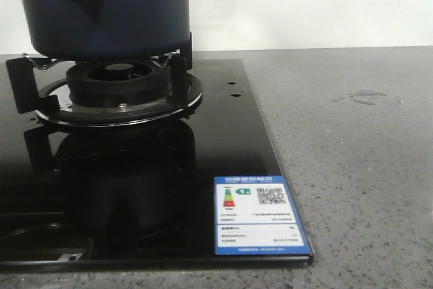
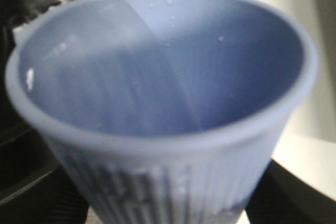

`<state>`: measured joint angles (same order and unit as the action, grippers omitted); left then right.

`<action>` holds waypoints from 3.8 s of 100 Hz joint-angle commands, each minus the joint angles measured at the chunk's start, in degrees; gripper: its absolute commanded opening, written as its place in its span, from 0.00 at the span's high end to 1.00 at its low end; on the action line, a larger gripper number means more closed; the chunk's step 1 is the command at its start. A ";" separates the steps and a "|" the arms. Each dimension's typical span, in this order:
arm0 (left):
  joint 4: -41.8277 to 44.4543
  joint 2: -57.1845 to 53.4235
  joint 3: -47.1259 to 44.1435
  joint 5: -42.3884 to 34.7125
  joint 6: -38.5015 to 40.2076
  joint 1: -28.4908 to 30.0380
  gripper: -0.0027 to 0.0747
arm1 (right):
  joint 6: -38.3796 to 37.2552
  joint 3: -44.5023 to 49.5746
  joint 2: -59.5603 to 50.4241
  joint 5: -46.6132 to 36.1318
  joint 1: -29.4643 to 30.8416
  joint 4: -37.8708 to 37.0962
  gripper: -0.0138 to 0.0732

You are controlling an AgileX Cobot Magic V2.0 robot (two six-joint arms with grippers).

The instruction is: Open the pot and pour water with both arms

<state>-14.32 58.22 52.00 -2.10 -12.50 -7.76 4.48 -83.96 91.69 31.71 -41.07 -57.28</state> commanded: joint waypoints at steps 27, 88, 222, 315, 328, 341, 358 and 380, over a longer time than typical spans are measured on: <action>-0.38 -1.34 2.30 -6.36 0.11 0.05 0.50 | 0.03 -2.34 -2.76 -4.27 -0.17 -9.74 0.52; -0.38 -1.34 2.30 -6.36 0.11 0.05 0.50 | 0.03 -2.34 -2.76 -6.98 -0.17 -20.12 0.52; -0.38 -1.34 2.30 -6.29 0.11 0.05 0.50 | 0.03 -2.34 -2.76 -8.38 -0.17 -37.78 0.52; -0.38 -1.34 2.30 -6.29 0.11 0.05 0.50 | -2.31 -2.34 -2.76 -7.68 -0.17 -35.62 0.52; -0.38 -1.34 2.30 -6.29 0.11 0.05 0.50 | -12.33 -2.34 -2.76 -5.34 -0.17 -34.74 0.52; -0.38 -1.34 2.30 -6.29 0.11 0.05 0.50 | -26.11 -2.34 -3.56 -4.46 0.08 -34.62 0.52; -0.38 -1.34 2.30 -6.29 0.11 0.05 0.50 | -43.79 -1.79 -6.22 -4.50 1.34 -33.77 0.52; -0.38 -1.34 2.30 -6.29 0.11 0.05 0.50 | -62.61 6.36 -12.81 -10.89 8.48 -33.77 0.52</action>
<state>-14.32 58.22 52.00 -2.10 -12.50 -7.76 -51.42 -79.10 83.88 22.88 -35.48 -88.94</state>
